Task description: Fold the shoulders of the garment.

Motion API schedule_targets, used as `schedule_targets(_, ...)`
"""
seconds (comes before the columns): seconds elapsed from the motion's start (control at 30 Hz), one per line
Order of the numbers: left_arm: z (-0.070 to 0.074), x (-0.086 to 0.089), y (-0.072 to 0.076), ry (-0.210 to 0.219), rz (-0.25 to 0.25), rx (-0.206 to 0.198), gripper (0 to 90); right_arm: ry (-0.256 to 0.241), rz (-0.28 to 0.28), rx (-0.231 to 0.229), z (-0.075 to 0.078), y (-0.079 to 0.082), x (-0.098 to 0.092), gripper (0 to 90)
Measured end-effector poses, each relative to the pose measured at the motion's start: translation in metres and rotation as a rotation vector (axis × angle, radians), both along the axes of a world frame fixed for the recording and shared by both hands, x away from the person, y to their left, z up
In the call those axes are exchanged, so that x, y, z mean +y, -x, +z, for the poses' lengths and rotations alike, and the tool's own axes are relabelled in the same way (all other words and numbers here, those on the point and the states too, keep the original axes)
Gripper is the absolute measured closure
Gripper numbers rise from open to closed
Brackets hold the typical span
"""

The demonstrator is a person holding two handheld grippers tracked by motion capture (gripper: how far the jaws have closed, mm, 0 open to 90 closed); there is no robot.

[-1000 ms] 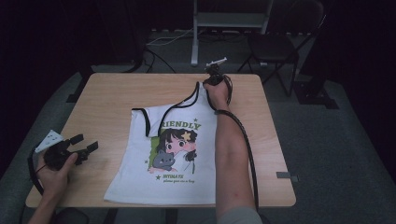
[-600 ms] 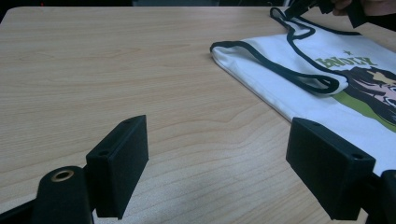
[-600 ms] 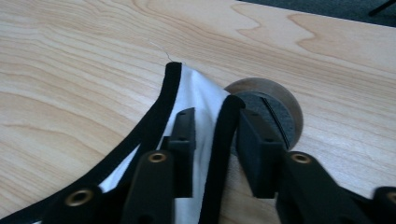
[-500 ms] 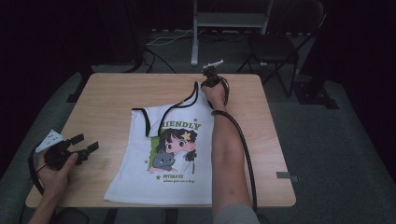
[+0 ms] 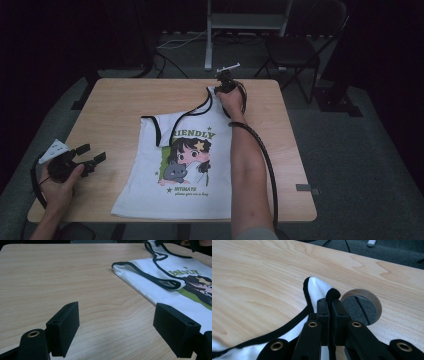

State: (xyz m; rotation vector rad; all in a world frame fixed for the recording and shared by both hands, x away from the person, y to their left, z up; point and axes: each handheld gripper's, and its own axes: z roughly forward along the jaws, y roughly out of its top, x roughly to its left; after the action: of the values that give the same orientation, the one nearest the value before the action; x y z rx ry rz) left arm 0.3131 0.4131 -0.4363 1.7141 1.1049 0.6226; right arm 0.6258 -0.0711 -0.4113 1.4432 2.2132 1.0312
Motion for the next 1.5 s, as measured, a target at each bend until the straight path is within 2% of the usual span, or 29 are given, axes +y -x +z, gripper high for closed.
schedule_targets(0.07, 0.000, 0.000, 0.000, -0.001, -0.001, 0.001, 20.4, -0.011, 0.023, -0.018, 0.002, 0.006, -0.001, 86.9)
schedule_targets(0.2, 0.000, -0.001, 0.000, -0.005, -0.003, 0.004, 20.4, 0.009, 0.057, -0.035, 0.004, 0.015, -0.001, 86.9)
schedule_targets(0.27, 0.000, -0.001, 0.000, -0.009, -0.003, 0.003, 20.4, -0.005, 0.068, -0.050, 0.007, 0.021, -0.002, 87.0)
schedule_targets(0.37, 0.000, -0.001, 0.000, -0.007, -0.002, 0.003, 20.4, 0.015, 0.098, -0.066, 0.009, 0.034, -0.001, 87.0)
schedule_targets(0.47, 0.000, -0.001, 0.000, -0.008, 0.002, 0.004, 20.4, 0.011, 0.109, -0.068, 0.010, 0.040, 0.000, 87.0)
schedule_targets(0.63, 0.000, -0.001, 0.000, -0.006, 0.003, 0.006, 20.4, 0.026, 0.134, -0.100, 0.016, 0.060, 0.000, 87.0)
schedule_targets(0.9, 0.000, -0.002, 0.001, -0.009, -0.001, 0.006, 20.4, 0.024, 0.154, -0.132, 0.022, 0.076, 0.002, 86.9)
schedule_targets(1.3, 0.000, -0.002, 0.001, -0.020, -0.007, 0.008, 20.4, -0.025, 0.173, -0.204, 0.026, 0.117, 0.002, 86.2)
schedule_targets(1.5, 0.000, -0.001, 0.002, -0.013, -0.006, 0.010, 20.4, -0.025, 0.190, -0.215, 0.026, 0.128, 0.004, 86.1)
